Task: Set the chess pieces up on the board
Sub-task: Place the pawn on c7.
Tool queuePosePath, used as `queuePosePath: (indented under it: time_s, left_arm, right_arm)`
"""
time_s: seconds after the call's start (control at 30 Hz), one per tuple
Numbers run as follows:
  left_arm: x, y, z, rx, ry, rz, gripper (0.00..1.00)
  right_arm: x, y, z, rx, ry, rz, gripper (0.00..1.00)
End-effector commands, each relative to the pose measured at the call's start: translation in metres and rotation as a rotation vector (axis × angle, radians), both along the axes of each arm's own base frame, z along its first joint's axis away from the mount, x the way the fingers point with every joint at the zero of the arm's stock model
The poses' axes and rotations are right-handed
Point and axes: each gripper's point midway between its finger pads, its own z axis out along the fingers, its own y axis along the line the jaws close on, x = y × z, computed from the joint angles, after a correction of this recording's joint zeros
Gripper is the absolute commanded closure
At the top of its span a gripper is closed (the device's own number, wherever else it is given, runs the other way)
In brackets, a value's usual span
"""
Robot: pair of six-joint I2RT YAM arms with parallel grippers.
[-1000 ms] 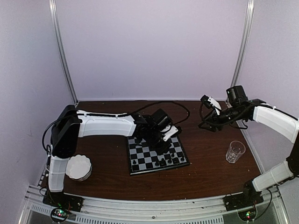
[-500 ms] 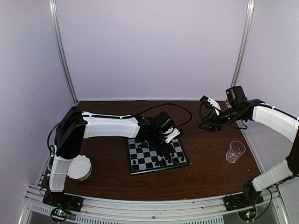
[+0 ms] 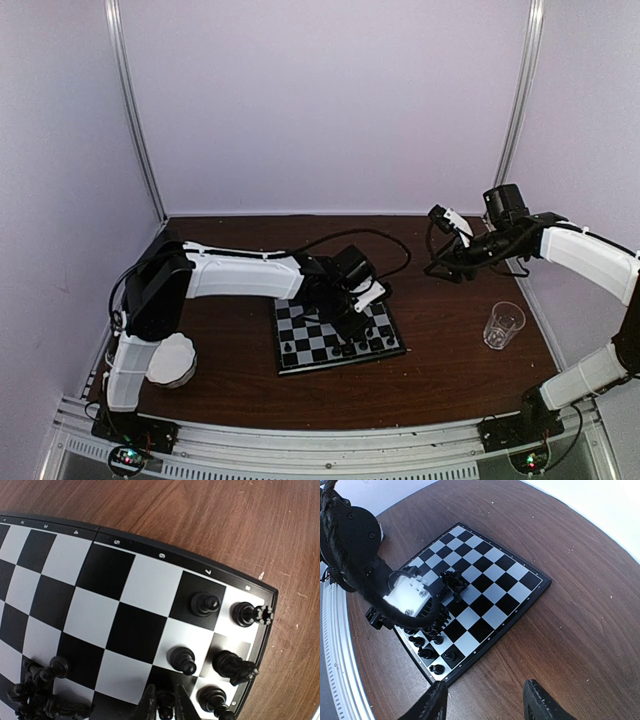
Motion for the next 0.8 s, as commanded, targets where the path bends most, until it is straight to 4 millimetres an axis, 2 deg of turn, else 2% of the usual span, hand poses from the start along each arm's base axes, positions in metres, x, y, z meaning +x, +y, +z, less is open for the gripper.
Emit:
queuePosePath:
  time_s: [0.0,0.23,0.33,0.47,0.57,0.67,0.77]
  left_arm:
    - [-0.002,-0.008,0.006,-0.021,0.01,-0.006,0.84]
    - [0.0,-0.009,0.012,-0.027,0.006,0.006,0.79]
    - [0.001,-0.011,0.025,-0.05,-0.005,0.01,0.78]
    - [0.008,-0.013,0.061,-0.099,-0.056,0.022,0.75]
    - [0.016,-0.008,0.096,-0.12,-0.13,0.03,0.71]
    - [0.027,0.005,0.125,-0.135,-0.164,0.055,0.69]
    - [0.048,0.03,0.136,-0.145,-0.133,0.135,0.68]
  right_arm:
    - [0.002,-0.001,-0.002,-0.003,0.0,0.001,0.46]
    - [0.003,-0.001,-0.001,-0.002,-0.001,0.0,0.46]
    - [0.003,-0.001,-0.001,-0.002,-0.001,-0.001,0.46]
    - [0.002,-0.001,0.001,0.004,0.001,-0.001,0.46]
    - [0.002,0.0,0.001,0.009,0.002,0.001,0.46]
    - [0.004,0.003,0.001,0.012,0.014,0.007,0.46]
    - [0.009,0.007,-0.002,-0.018,0.022,-0.003,0.46]
